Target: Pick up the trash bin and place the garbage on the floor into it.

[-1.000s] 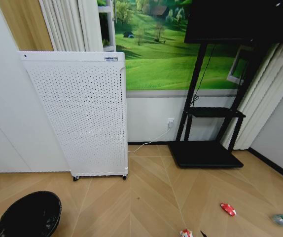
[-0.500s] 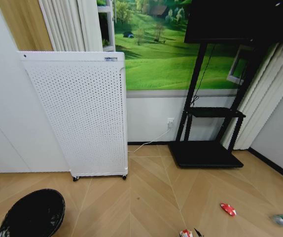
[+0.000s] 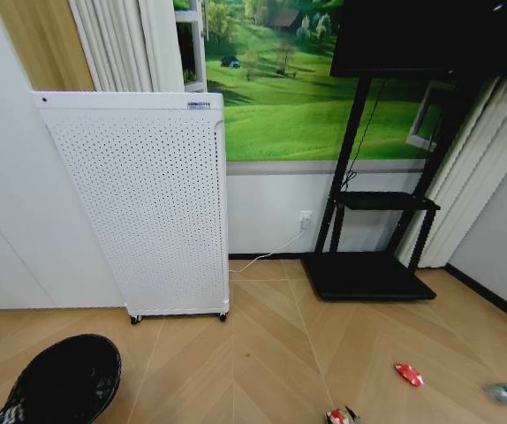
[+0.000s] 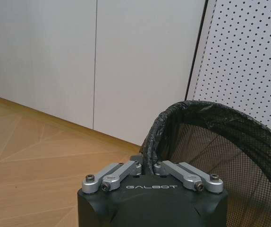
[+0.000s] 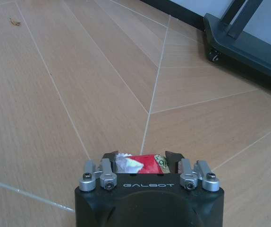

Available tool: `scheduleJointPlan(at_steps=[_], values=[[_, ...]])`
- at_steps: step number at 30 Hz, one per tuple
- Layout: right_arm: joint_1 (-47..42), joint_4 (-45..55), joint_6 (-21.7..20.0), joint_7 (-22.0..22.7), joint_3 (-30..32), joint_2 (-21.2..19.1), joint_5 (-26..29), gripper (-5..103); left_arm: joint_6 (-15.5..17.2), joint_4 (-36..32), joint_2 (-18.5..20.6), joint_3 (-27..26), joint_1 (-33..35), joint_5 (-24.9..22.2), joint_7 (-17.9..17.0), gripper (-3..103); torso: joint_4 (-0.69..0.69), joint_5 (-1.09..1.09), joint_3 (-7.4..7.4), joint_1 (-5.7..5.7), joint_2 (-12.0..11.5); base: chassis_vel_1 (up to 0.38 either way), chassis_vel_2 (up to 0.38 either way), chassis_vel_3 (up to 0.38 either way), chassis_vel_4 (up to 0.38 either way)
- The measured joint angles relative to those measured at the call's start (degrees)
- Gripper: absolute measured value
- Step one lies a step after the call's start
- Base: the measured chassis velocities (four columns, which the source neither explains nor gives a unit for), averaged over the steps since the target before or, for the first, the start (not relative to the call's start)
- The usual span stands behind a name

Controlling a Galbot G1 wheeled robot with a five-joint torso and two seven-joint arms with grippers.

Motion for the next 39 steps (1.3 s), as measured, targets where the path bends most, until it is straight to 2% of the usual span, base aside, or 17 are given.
scheduleJointPlan(at_steps=[1, 2, 4, 6, 9, 10, 12, 13, 14, 17, 26, 28, 31, 34, 37, 38, 39], values=[[-0.11, -0.09, 0.01, 0.01, 0.05, 0.0, -0.11, 57, 0.0, -0.01, 0.05, 0.06, -0.06, -0.06, 0.0, 6, 0.01, -0.01, 0.0, 0.0, 0.0, 0.0, 0.0, 0.0, 0.0], [-0.3, -0.19, 0.05, 0.03, 0.14, 0.0, -0.22, 46, 0.0, -0.01, 0.08, 0.1, -0.16, -0.1, 0.0, 6, 0.01, -0.01, 0.0, 0.0, 0.0, 0.0, 0.0, 0.0, 0.0], [-0.44, -0.27, 0.15, 0.04, 0.19, 0.0, -0.29, 46, -0.03, -0.01, 0.09, 0.13, -0.25, -0.13, 0.0, 6, 0.01, -0.01, 0.0, 0.0, 0.01, 0.0, 0.0, 0.0, 0.0], [-0.65, -0.32, 0.32, 0.07, 0.38, 0.05, -0.39, 37, -0.16, -0.01, 0.09, 0.19, -0.38, -0.15, 0.01, 6, 0.01, -0.02, 0.0, 0.0, 0.0, 0.0, 0.0, 0.0, 0.0], [-0.71, -0.34, 0.39, 0.03, 0.57, 0.1, -0.41, 32, -0.29, 0.01, 0.09, 0.19, -0.4, -0.18, 0.05, 6, 0.01, -0.03, 0.0, 0.0, 0.01, 0.0, 0.0, 0.0, 0.0], [-0.78, -0.36, 0.47, 0.02, 0.65, 0.18, -0.42, 21, -0.43, 0.06, 0.09, 0.2, -0.43, -0.22, 0.14, 6, 0.0, -0.03, 0.0, 0.0, 0.01, 0.0, 0.0, 0.0, 0.0], [-0.84, -0.37, 0.53, 0.02, 0.68, 0.22, -0.42, 21, -0.48, 0.08, 0.09, 0.2, -0.44, -0.25, 0.19, 6, 0.01, -0.03, 0.0, 0.0, 0.01, 0.0, 0.0, 0.0, 0.0], [-0.91, -0.45, 0.71, 0.03, 0.72, 0.27, -0.41, 10, -0.5, 0.08, 0.09, 0.19, -0.45, -0.33, 0.25, 6, 0.01, -0.03, -0.01, 0.0, 0.01, 0.0, 0.0, 0.0, 0.0], [-0.96, -0.52, 0.86, 0.03, 0.73, 0.27, -0.39, 5, -0.51, 0.08, 0.09, 0.18, -0.46, -0.34, 0.27, 6, 0.01, -0.03, 0.0, 0.0, 0.01, 0.0, 0.0, 0.0, 0.0], [-1.05, -0.69, 1.14, 0.03, 0.81, 0.28, -0.32, 1, -0.55, 0.08, 0.05, 0.18, -0.49, -0.35, 0.3, 6, 0.01, -0.01, 0.0, 0.0, 0.01, 0.0, 0.0, 0.0, 0.0], [-1.6, -0.89, 1.55, 0.19, 1.28, 0.24, -0.09, -1, -0.57, 0.06, -0.01, 0.23, -0.58, -0.34, 0.42, 6, 0.01, 0.0, 0.0, 0.0, 0.01, 0.0, 0.0, 0.0, 0.0], [-1.96, -0.85, 1.54, 0.25, 1.39, 0.23, -0.09, 10, -0.61, 0.09, -0.01, 0.23, -0.64, -0.37, 0.45, 6, 0.01, 0.02, 0.0, 0.0, 0.01, 0.0, 0.0, 0.0, 0.0], [-2.16, -0.79, 1.5, 0.25, 1.43, 0.23, -0.04, 15, -0.64, 0.13, 0.0, 0.22, -0.64, -0.42, 0.47, 6, 0.01, 0.02, 0.0, 0.0, 0.01, 0.0, 0.0, 0.0, 0.0], [-2.61, -0.69, 1.25, 0.24, 1.61, 0.25, 0.16, 31, -0.66, 0.26, -0.02, 0.21, -0.72, -0.5, 0.49, 6, 0.0, 0.02, 0.01, 0.0, 0.0, 0.0, 0.0, 0.0, 0.0], [-2.65, -0.76, 0.99, 0.28, 1.69, 0.28, 0.18, 42, -0.67, 0.25, -0.07, 0.24, -0.72, -0.56, 0.52, 6, 0.0, 0.03, 0.01, 0.0, 0.0, 0.0, 0.0, 0.0, 0.0], [-2.65, -0.76, 0.99, 0.28, 1.69, 0.28, 0.18, 42, -0.67, 0.25, -0.07, 0.24, -0.72, -0.56, 0.52, 6, 0.0, 0.03, 0.01, 0.0, 0.0, 0.0, 0.0, 0.0, 0.0], [-2.62, -0.93, 0.97, 0.47, 1.73, 0.28, 0.19, 52, -0.67, 0.25, -0.07, 0.24, -0.71, -0.63, 0.54, 6, 0.0, 0.03, 0.01, 0.0, 0.0, 0.0, 0.0, 0.0, 0.0]])
